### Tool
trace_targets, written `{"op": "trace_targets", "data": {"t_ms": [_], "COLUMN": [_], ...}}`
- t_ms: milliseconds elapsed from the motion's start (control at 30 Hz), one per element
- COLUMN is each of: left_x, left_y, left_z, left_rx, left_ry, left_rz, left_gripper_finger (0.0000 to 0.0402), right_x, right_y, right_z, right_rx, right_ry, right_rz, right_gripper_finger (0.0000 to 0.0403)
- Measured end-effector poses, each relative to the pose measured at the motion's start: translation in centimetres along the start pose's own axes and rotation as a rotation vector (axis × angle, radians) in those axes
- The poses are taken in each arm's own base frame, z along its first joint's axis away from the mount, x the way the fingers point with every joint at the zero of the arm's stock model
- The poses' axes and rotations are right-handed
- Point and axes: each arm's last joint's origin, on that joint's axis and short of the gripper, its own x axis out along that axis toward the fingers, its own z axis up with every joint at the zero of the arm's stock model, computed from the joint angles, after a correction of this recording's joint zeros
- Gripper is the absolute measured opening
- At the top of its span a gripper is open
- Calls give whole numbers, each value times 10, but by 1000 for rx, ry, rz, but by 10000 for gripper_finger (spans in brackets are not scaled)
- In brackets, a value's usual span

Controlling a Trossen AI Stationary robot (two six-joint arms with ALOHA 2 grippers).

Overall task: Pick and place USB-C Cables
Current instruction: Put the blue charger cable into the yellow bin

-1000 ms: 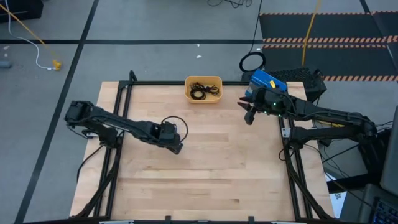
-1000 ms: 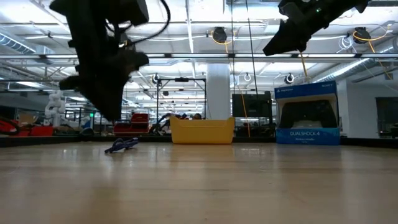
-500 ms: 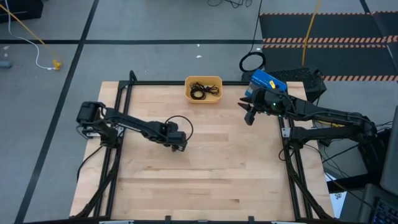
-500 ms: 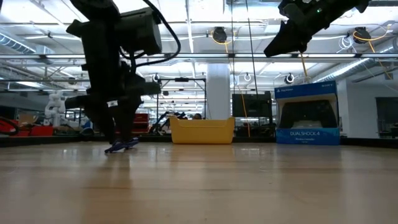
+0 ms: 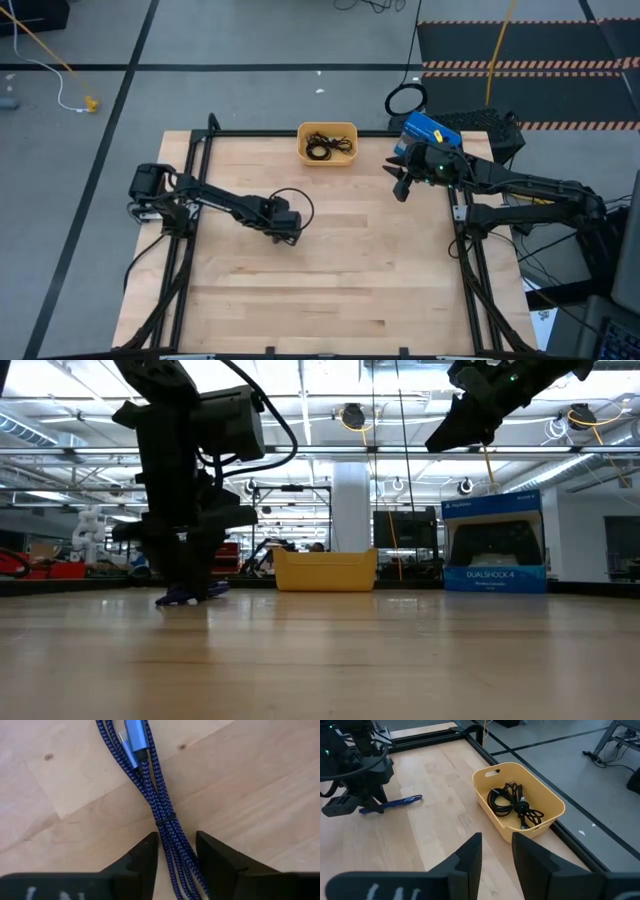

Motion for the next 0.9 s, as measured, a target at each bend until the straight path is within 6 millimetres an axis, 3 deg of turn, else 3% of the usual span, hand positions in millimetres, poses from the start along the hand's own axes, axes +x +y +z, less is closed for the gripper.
{"op": "trace_targets", "data": {"t_ms": [467, 667, 900], "left_x": [1, -2, -27], "left_y": [1, 0, -9], "left_z": [5, 7, 25], "left_rx": [129, 184, 294], "left_ry": [-19, -35, -101], "left_rz": [-9, -20, -96], "left_gripper_finger": [30, 28, 37], "right_x": [0, 0, 1], "right_y": [0, 0, 0], "right_z": [0, 0, -1], "right_rx": [-1, -1, 1], "right_ry": [1, 1, -11], "right_rz": [0, 0, 6], "right_gripper_finger": [101, 101, 101]}}
